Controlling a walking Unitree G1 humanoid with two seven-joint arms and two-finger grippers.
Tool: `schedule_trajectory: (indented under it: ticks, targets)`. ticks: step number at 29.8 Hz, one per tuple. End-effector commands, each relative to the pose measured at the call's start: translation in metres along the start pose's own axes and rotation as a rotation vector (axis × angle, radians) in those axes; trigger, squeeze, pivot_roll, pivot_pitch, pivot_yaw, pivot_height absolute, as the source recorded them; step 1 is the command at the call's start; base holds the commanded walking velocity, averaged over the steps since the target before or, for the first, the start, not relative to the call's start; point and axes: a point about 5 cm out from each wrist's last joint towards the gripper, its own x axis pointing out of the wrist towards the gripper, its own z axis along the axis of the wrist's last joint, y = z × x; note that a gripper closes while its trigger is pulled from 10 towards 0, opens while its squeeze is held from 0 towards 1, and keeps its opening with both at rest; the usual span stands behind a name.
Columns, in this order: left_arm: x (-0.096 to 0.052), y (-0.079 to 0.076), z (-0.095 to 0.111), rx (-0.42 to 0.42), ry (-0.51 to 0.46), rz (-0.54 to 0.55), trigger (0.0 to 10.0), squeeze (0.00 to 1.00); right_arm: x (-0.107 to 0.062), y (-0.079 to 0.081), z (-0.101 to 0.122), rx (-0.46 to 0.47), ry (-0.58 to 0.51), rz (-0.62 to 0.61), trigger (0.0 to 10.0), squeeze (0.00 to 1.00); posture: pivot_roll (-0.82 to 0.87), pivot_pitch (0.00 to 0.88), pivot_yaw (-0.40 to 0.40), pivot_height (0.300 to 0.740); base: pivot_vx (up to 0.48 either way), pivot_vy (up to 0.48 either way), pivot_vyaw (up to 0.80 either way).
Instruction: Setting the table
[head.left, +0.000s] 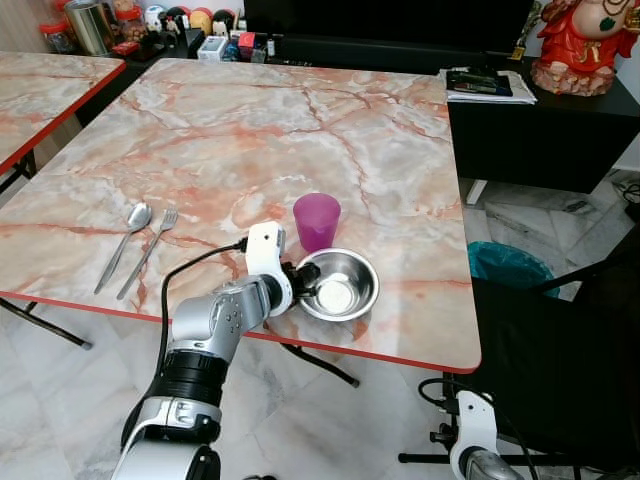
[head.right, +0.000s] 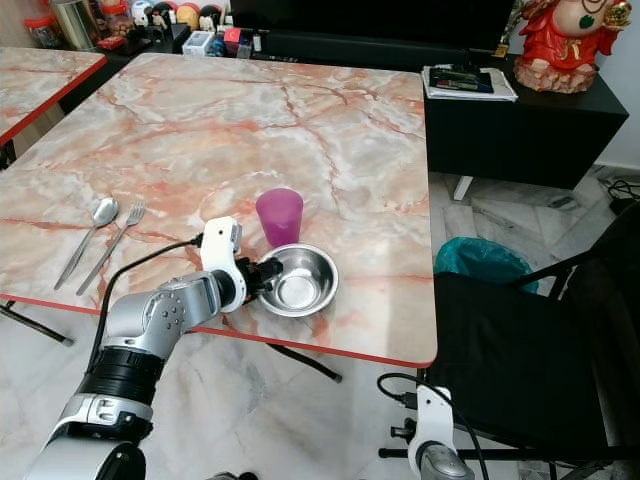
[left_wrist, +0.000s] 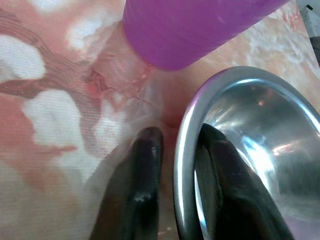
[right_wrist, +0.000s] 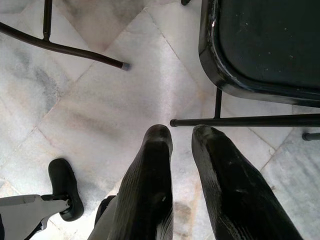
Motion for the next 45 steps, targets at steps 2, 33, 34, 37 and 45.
schedule_trajectory:
  ticks: [2,33,34,37,45]
  targets:
    - [0.0,0.0,0.002,0.0,0.0,0.012,0.0,0.0,0.0,0.001,-0.003,0.007,0.016,-0.002,10.0,0.0,0.01,0.107,-0.001,0.736,0.0,0.0,0.0]
    - [-0.021,-0.03,0.04,-0.035,-0.383,-0.216,10.0,0.0,0.0,0.0,-0.003,0.0,0.016,-0.001,10.0,0.0,0.01,0.107,-0.01,0.736,0.0,0.0,0.0]
    - [-0.022,-0.031,0.041,-0.031,-0.391,-0.218,10.0,0.0,0.0,0.0,-0.003,0.0,0.016,-0.002,10.0,0.0,0.01,0.107,-0.01,0.736,0.0,0.0,0.0]
    - [-0.029,-0.035,0.056,0.044,-0.507,-0.195,10.0,0.0,0.0,0.0,-0.002,0.008,0.008,-0.002,10.0,0.0,0.01,0.107,-0.01,0.736,0.0,0.0,0.0]
    - [-0.055,-0.053,0.099,0.16,-0.792,-0.182,10.0,0.0,0.0,0.0,-0.002,0.012,0.0,-0.001,10.0,0.0,0.01,0.104,-0.009,0.736,0.0,0.0,0.0]
